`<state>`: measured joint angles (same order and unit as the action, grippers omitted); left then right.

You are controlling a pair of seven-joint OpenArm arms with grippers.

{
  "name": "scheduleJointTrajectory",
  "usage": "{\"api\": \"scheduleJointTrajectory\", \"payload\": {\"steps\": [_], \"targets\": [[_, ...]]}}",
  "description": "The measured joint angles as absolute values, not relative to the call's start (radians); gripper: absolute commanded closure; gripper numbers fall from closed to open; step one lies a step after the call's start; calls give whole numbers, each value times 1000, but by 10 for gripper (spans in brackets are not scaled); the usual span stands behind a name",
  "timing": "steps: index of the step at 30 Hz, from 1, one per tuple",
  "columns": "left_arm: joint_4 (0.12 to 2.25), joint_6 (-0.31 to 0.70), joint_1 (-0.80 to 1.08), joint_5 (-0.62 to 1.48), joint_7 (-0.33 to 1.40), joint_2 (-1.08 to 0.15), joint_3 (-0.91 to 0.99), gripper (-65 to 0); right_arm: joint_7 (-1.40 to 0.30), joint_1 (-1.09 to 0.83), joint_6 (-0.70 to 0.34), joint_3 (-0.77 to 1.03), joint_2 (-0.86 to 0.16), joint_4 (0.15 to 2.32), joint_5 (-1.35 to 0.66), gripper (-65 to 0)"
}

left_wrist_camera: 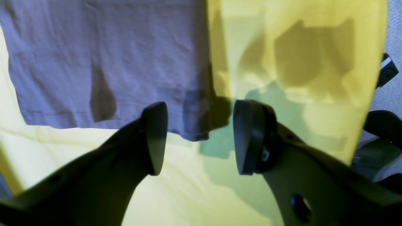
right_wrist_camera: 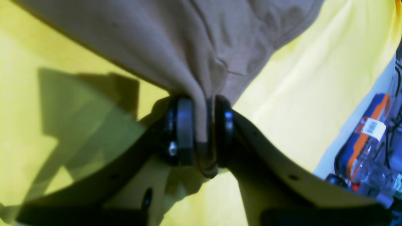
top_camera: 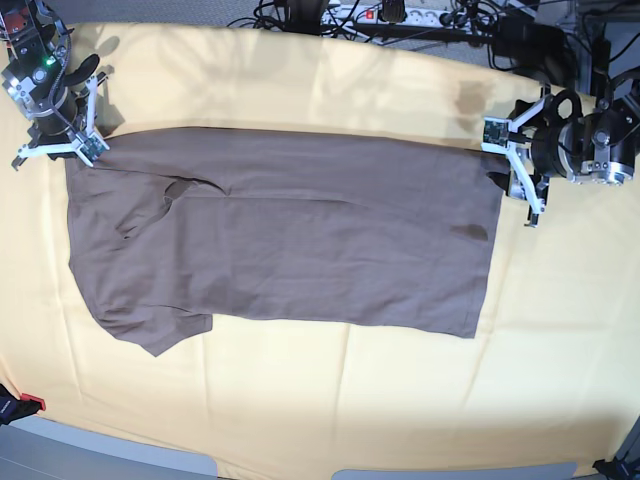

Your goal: Fold the T-shirt properly

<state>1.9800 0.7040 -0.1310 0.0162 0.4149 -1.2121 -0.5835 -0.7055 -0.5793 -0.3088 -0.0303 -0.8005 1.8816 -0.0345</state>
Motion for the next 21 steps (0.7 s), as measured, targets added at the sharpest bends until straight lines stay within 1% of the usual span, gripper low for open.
{"api": "scheduleJointTrajectory", "payload": {"steps": [7,14,18,20,21], "targets": [[1880,704,-131,-80,310,-1208,-583,-347,-712,-580,-303,-30,-801,1882,-35,-166],[1833,707,-131,-83,297,-1131,-583,-347,-715,-580,-303,-30,-801,1882,-35,-166],[1807,709,-137,-76,286,-1121,-581,-347,-715,-581,-303,-30,-800,1882,-34,-166],[1806,709,-137,-95,278,-1119,-581,-336,-715,-581,-303,-30,-801,1882,-34,-166],[1806,709,-137,-101,276,-1119,-581,-318,-715,-581,-303,-30,-800,1882,-34,-166]]}}
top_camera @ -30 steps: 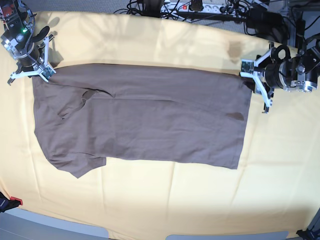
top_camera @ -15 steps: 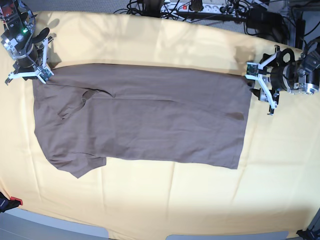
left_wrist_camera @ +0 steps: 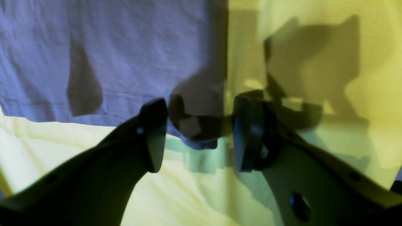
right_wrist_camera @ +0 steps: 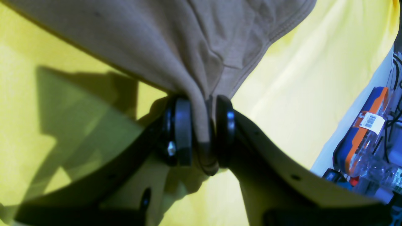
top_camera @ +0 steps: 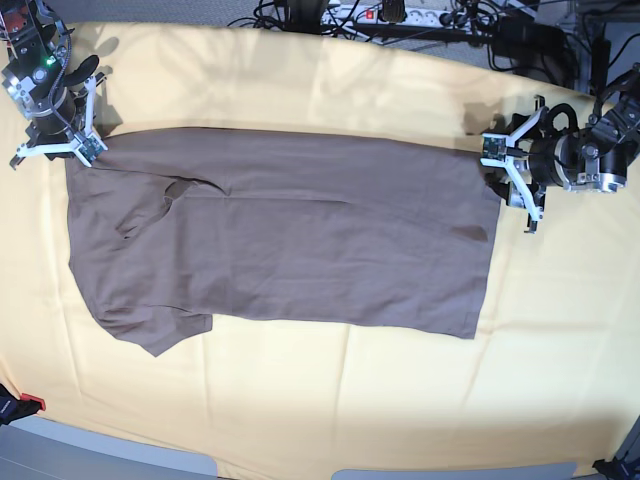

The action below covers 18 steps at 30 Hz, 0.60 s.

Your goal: Fold the T-shirt properly

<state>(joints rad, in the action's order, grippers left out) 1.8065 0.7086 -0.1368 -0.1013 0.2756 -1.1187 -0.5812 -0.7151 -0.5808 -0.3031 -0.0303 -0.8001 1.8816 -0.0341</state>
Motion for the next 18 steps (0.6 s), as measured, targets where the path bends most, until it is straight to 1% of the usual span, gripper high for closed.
{"api": "scheduleJointTrajectory", "payload": {"steps": [1,2,4,5,6,11,14,16,18], "targets": [[1806,709,-137,-102,275,-1119,-581,-286,-715,-581,-303,-30,-801,1882,-35,-166],[1806,709,-136,-105,276,-1118,-581,-232,-715,-581,-303,-30,-801,1882,-35,-166],[1805,693,-135,-114,280,-1114,-582,-72,-715,-581,-303,-30,-801,1882,-34,-165],[1803,668,-132,-115,281,-1113,-583,-16,-715,-581,-303,-30,-801,1882,-34,-165],[1803,652,-131,-116,284,-1110,-583,0,-716,-581,-303,-30,-800,1882,-35,-165],[1808,657,-164,-108,293,-1111,-588,0,-718,-581,-303,-30,-801,1882,-34,-165],[1831,659,-191,-43,345,-1116,-588,-5,-718,-581,-303,-30,-801,1882,-34,-165],[1846,660,-209,-2,392,-1117,-589,-43,-719,-581,-303,-30,-801,1882,-34,-165],[1855,660,-219,22,405,-1117,-589,-92,-725,-581,-303,-30,-801,1882,-35,-165]]}}
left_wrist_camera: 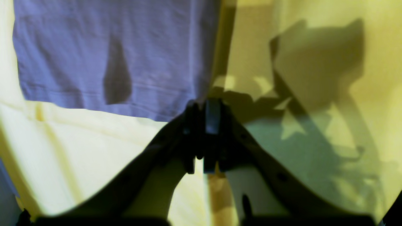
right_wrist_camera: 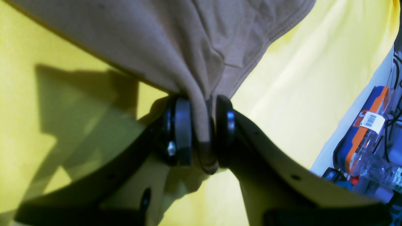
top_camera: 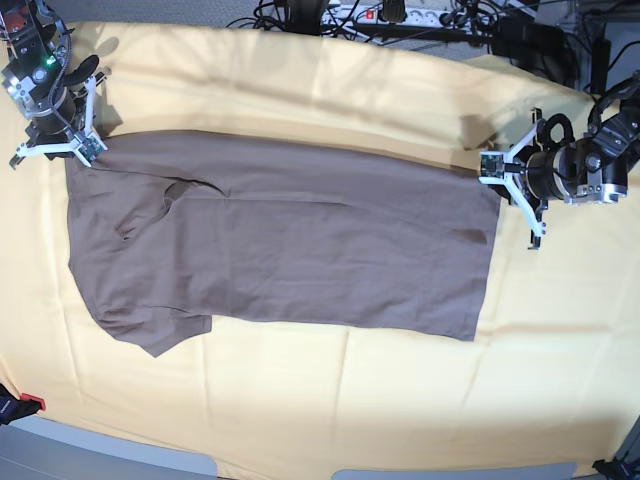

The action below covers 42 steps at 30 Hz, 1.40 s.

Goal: Fold the T-shirt properly
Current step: 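Pull the held shoulder edge further toward the robot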

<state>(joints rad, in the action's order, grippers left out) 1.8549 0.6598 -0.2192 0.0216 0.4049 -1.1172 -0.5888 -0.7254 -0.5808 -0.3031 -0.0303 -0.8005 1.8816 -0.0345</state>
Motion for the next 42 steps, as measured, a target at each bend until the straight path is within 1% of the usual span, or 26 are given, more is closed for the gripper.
{"api": "scheduleJointTrajectory", "payload": {"steps": [3,5,7,19,20,21,22,23,24,25,26,28,30,34,36,39,42], "targets": [[1863,637,-227,30,382,-1113,-589,-172,-736,-581,-303,-30,-801,1882,-35,-165],[1863,675,-230,30,384,-1114,-588,-222,-742,-581,-303,-30,-801,1882,-34,-166],[1863,702,-229,31,385,-1114,-588,-251,-742,-581,-303,-30,-801,1882,-34,-166],[1862,704,-202,38,385,-1114,-588,-252,-748,-581,-303,-30,-801,1882,-34,-165],[1862,704,-202,38,385,-1114,-588,-244,-748,-581,-303,-30,-801,1882,-34,-165],[1862,704,-202,38,385,-1114,-588,-209,-749,-581,-303,-30,-801,1882,-34,-165],[1862,704,-202,37,386,-1114,-588,-142,-748,-581,-303,-30,-801,1882,-34,-165],[1862,704,-202,33,386,-1114,-588,-58,-749,-581,-303,-30,-801,1882,-34,-165],[1862,704,-201,33,387,-1114,-588,0,-749,-581,-287,-30,-801,1882,-35,-165],[1862,704,-200,30,396,-1114,-588,0,-748,-581,-266,-31,-800,1882,-35,-159],[1862,704,-200,30,402,-1113,-588,0,-748,-581,-238,-31,-800,1882,-35,-125],[1862,686,-200,31,405,-1115,-588,0,-749,-581,-196,-31,-800,1882,-26,0],[1862,670,-200,32,405,-1119,-588,0,-748,-582,-190,-31,-800,1882,-16,0],[1862,671,-200,39,401,-1144,-588,0,-749,-581,-190,-31,-800,1882,6,0],[1862,697,-200,46,393,-1159,-588,0,-773,-581,-190,-31,-800,1882,19,0],[1863,698,-200,89,385,-1189,-588,0,-814,-583,-191,-31,-800,1882,30,0],[1863,697,-200,125,385,-1211,-588,0,-847,-584,-244,-31,-800,1882,14,0]]}}
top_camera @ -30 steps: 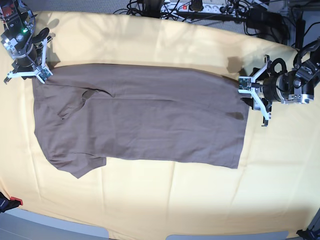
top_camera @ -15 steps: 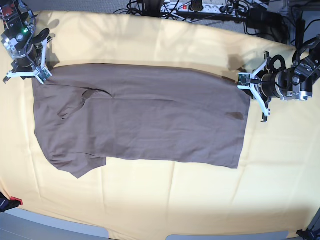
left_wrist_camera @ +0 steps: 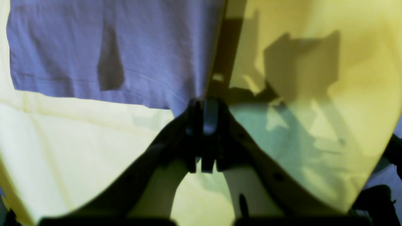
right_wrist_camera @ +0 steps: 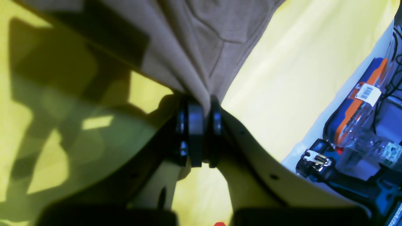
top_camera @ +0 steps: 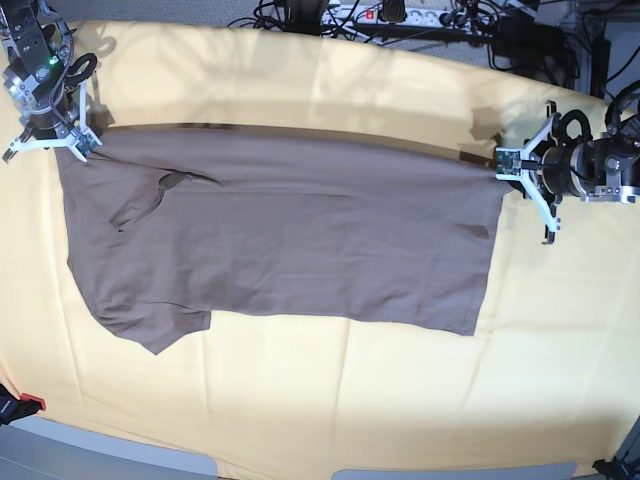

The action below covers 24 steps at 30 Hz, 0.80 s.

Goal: Fold the T-shirt properly
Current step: 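Pull the held shoulder edge further toward the robot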

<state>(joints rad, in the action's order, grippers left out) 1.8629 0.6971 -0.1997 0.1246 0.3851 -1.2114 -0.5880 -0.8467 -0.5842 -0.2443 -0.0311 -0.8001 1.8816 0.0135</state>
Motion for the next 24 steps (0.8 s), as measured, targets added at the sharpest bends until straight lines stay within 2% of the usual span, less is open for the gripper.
{"api": "scheduleJointTrajectory", "payload": {"steps": [6,15,24], "targets": [[1887,697,-200,178,382,-1246,-588,0,-920,-594,-273,-31,-804,1918,-35,0],[1965,699,-193,273,401,-1324,-588,0,-973,-764,-243,-35,-899,2109,-38,0],[2039,697,-44,255,427,-1389,-588,0,-966,-857,-258,-35,-897,2114,-42,0]]}}
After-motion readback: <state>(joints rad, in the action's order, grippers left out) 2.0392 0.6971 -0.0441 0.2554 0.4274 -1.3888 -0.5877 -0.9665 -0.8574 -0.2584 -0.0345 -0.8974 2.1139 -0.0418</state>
